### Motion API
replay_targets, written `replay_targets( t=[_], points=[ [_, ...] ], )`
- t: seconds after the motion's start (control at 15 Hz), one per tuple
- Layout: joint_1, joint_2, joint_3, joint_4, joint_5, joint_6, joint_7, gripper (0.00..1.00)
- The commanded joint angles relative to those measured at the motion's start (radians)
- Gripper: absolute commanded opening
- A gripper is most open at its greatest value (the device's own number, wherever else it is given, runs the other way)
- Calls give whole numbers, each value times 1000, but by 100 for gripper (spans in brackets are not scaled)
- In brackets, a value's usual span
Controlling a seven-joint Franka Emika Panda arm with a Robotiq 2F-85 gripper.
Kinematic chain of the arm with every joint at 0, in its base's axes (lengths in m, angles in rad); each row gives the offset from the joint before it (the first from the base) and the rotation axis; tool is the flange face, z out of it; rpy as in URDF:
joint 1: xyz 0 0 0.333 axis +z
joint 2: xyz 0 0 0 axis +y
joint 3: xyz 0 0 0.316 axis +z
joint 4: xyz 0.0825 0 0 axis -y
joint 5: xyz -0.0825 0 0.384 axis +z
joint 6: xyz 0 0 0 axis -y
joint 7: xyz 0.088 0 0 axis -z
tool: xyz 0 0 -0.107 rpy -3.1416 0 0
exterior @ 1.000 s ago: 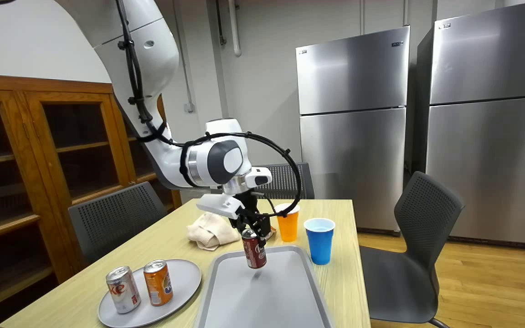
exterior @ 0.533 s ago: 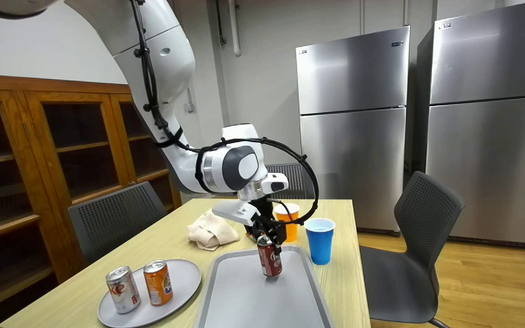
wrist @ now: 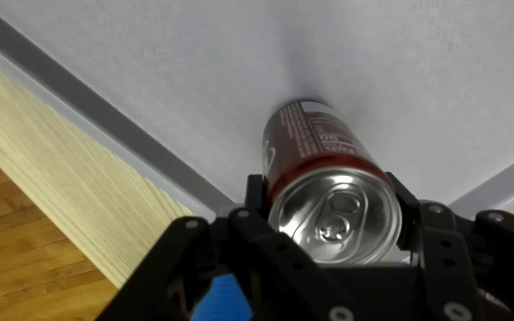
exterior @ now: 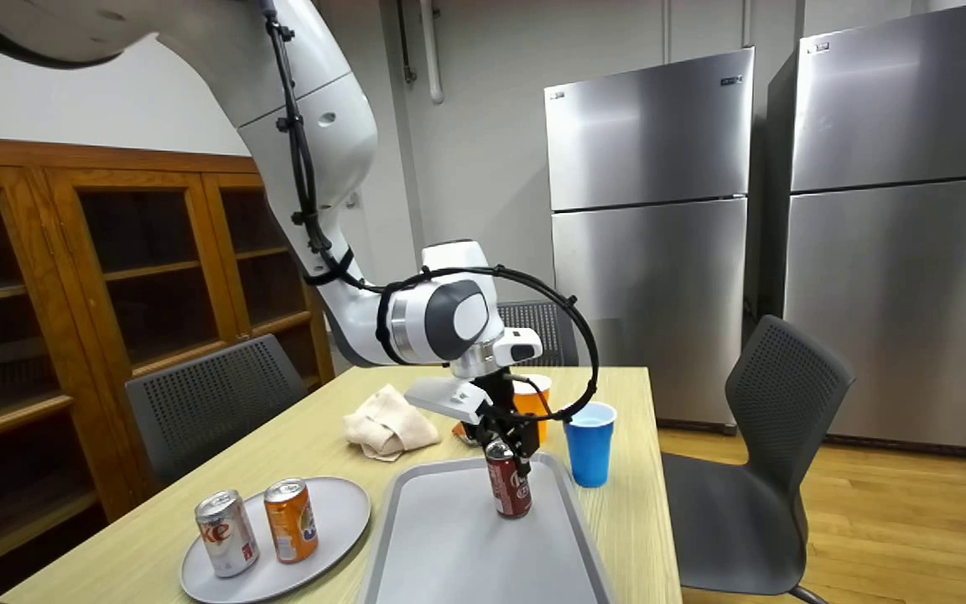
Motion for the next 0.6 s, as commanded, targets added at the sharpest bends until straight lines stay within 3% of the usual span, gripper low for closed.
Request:
replay_targets(
  t=[0.0, 0.13, 0.53],
  points=[
    [-1, -16, -2, 16, 13, -7, -21, 95],
    [6, -37, -10, 8, 6, 2, -16, 100],
    [67, -117, -57, -23, -49, 4, 33, 100]
  ],
)
